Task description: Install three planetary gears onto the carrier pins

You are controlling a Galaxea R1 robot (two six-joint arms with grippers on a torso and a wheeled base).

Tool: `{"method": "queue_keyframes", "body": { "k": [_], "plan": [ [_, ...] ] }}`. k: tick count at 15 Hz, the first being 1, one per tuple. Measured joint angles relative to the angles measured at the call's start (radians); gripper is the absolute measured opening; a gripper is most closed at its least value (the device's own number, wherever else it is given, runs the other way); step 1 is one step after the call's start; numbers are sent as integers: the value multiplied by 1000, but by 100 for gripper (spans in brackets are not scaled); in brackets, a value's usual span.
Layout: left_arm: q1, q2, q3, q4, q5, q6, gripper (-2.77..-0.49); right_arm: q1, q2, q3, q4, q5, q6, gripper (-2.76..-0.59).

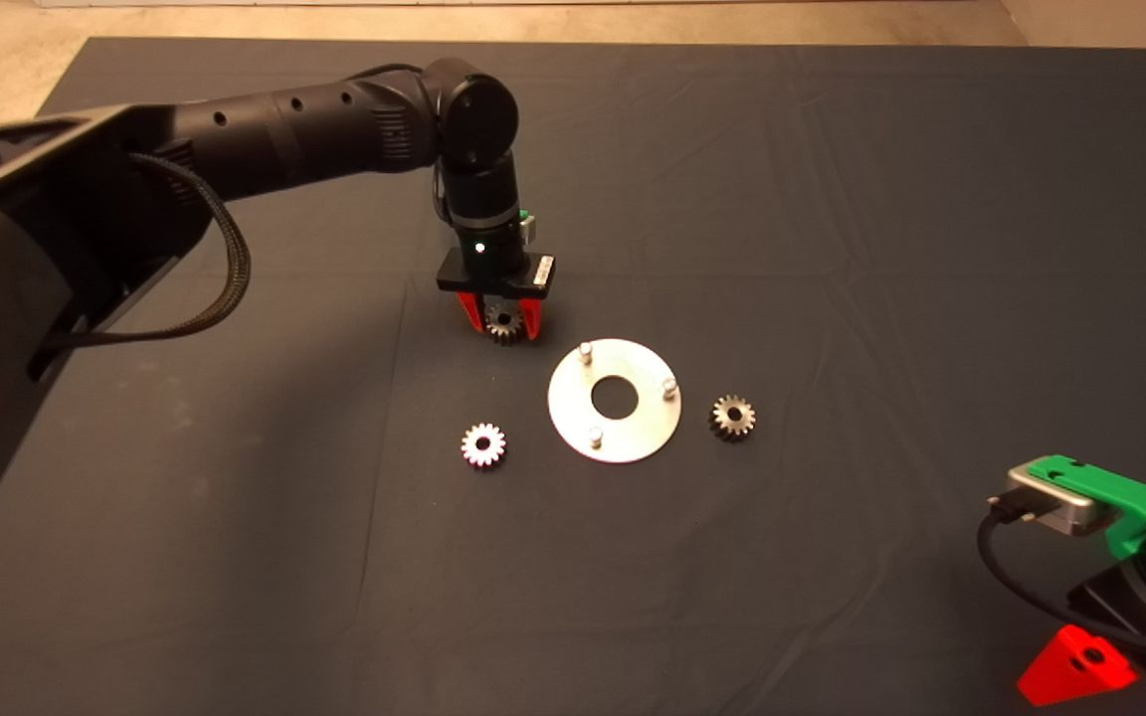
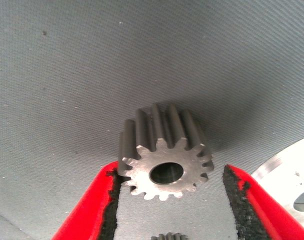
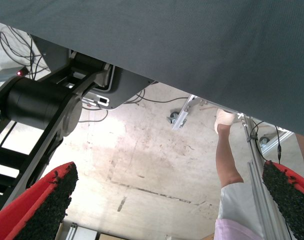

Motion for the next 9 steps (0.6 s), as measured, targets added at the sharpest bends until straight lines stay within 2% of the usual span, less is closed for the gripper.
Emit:
{"method": "queue_keyframes", "body": {
  "k": [4, 9],
  "plan": [
    [0, -4, -3, 0, -4, 0, -215, 0, 0, 0, 0, 0, 0, -61],
    [0, -4, -3, 0, -4, 0, -217, 0, 0, 0, 0, 0, 0, -61]
  ]
}}
